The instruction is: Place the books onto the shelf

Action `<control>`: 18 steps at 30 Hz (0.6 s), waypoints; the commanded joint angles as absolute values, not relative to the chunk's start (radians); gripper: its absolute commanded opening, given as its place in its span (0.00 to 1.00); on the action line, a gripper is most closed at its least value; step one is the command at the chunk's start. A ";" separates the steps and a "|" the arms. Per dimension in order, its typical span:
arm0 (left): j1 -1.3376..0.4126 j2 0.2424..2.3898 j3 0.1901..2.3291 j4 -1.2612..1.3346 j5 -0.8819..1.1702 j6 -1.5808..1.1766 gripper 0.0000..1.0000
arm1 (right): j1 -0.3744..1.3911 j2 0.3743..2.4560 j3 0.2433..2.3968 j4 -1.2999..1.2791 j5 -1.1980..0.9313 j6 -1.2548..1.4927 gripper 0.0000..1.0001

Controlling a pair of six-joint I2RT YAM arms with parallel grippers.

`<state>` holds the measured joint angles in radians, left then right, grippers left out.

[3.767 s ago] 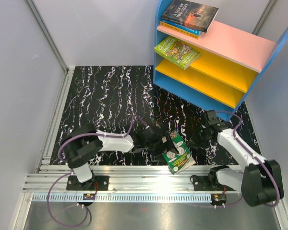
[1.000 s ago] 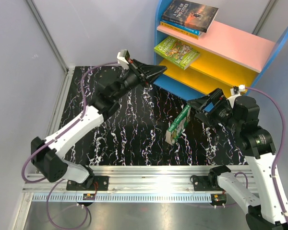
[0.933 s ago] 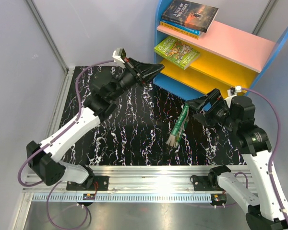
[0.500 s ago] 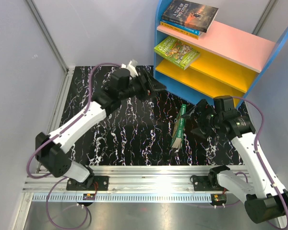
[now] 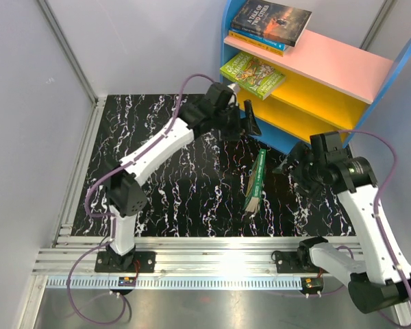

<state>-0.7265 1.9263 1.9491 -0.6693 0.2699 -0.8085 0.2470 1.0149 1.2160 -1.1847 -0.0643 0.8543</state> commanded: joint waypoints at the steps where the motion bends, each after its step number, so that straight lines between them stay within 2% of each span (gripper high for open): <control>1: -0.793 2.012 2.141 -0.890 0.203 -0.698 0.85 | 0.252 0.939 1.351 -1.356 0.118 0.830 1.00; 6: -0.868 2.107 2.212 -0.945 0.157 -0.649 0.85 | 0.252 0.907 1.459 -1.524 0.176 0.819 1.00; 13: -0.954 2.193 2.261 -1.012 0.026 -0.591 0.85 | 0.250 0.854 1.451 -1.558 0.169 0.810 1.00; 16: -0.971 2.221 2.260 -1.020 0.035 -0.597 0.85 | 0.252 0.853 1.457 -1.568 0.173 0.792 1.00; 18: -0.985 2.250 2.260 -1.011 0.049 -0.600 0.80 | 0.250 0.847 1.454 -1.568 0.173 0.781 1.00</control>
<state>-0.9737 2.2269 2.2101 -1.0061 0.0746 -0.6239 0.2470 0.8513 1.4425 -1.3388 0.1368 0.8093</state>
